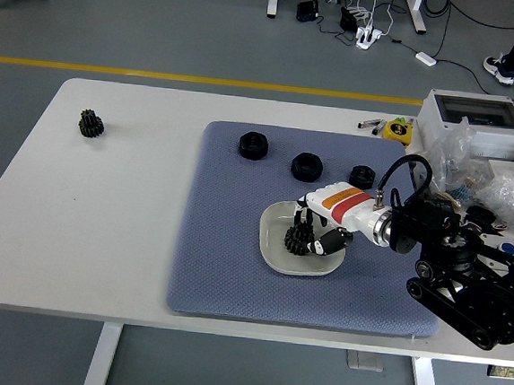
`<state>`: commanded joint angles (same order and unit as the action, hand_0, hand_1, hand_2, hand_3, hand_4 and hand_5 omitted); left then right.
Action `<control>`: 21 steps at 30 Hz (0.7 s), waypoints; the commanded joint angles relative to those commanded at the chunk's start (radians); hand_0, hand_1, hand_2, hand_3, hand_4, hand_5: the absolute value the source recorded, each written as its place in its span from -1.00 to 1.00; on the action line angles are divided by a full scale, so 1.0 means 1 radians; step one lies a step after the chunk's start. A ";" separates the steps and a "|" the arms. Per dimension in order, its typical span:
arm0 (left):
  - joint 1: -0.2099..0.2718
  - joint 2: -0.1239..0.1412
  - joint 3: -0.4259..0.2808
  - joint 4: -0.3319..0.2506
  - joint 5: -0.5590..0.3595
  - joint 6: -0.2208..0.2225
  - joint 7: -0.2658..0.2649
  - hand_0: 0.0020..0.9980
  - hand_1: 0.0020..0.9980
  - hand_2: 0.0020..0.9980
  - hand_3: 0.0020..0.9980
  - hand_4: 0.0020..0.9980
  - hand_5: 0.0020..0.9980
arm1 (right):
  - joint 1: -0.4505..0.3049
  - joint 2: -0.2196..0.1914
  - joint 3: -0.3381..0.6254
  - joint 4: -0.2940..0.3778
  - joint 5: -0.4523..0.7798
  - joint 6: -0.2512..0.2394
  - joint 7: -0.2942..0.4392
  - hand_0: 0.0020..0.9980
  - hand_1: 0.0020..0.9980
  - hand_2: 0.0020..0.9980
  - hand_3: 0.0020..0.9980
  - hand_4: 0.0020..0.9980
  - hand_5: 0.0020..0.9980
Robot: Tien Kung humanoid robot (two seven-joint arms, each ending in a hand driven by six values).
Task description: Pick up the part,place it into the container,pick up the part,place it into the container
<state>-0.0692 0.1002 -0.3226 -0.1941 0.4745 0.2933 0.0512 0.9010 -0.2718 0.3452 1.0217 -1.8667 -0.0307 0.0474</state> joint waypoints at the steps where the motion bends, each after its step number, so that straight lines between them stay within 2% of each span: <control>1: 0.000 0.000 -0.001 0.000 0.001 0.000 0.000 0.32 0.37 0.26 0.11 0.19 -0.01 | 0.000 0.001 0.001 0.001 -0.001 0.000 0.000 -0.65 -0.16 0.11 0.35 0.90 -0.31; 6: 0.002 0.001 -0.004 0.000 0.005 0.000 0.001 0.32 0.37 0.26 0.11 0.19 -0.01 | 0.001 0.000 0.007 0.010 -0.006 0.004 0.000 -0.65 -0.16 0.11 0.35 0.90 -0.31; 7: 0.002 0.001 -0.005 0.000 0.007 0.000 0.002 0.32 0.37 0.26 0.11 0.19 -0.01 | 0.001 -0.001 0.010 0.014 -0.008 0.006 0.000 -0.62 -0.15 0.18 0.45 0.94 -0.29; 12: 0.003 0.002 -0.008 0.000 0.012 0.000 0.003 0.32 0.37 0.26 0.11 0.19 -0.01 | 0.000 -0.012 0.033 0.035 -0.021 0.024 -0.001 -0.62 -0.15 0.18 0.45 0.94 -0.29; 13: 0.003 0.002 -0.008 0.000 0.013 0.000 0.003 0.32 0.37 0.26 0.11 0.19 -0.01 | 0.000 -0.015 0.040 0.039 -0.026 0.029 -0.002 -0.60 -0.13 0.28 0.59 0.99 -0.28; 21: -0.001 0.003 -0.005 0.001 0.009 -0.001 0.001 0.32 0.37 0.26 0.11 0.19 -0.01 | -0.014 -0.051 0.121 0.079 -0.048 0.051 -0.011 -0.59 -0.12 0.32 0.59 1.00 -0.24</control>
<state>-0.0699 0.1027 -0.3272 -0.1935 0.4831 0.2927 0.0524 0.8872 -0.3230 0.4666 1.1003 -1.9143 0.0203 0.0360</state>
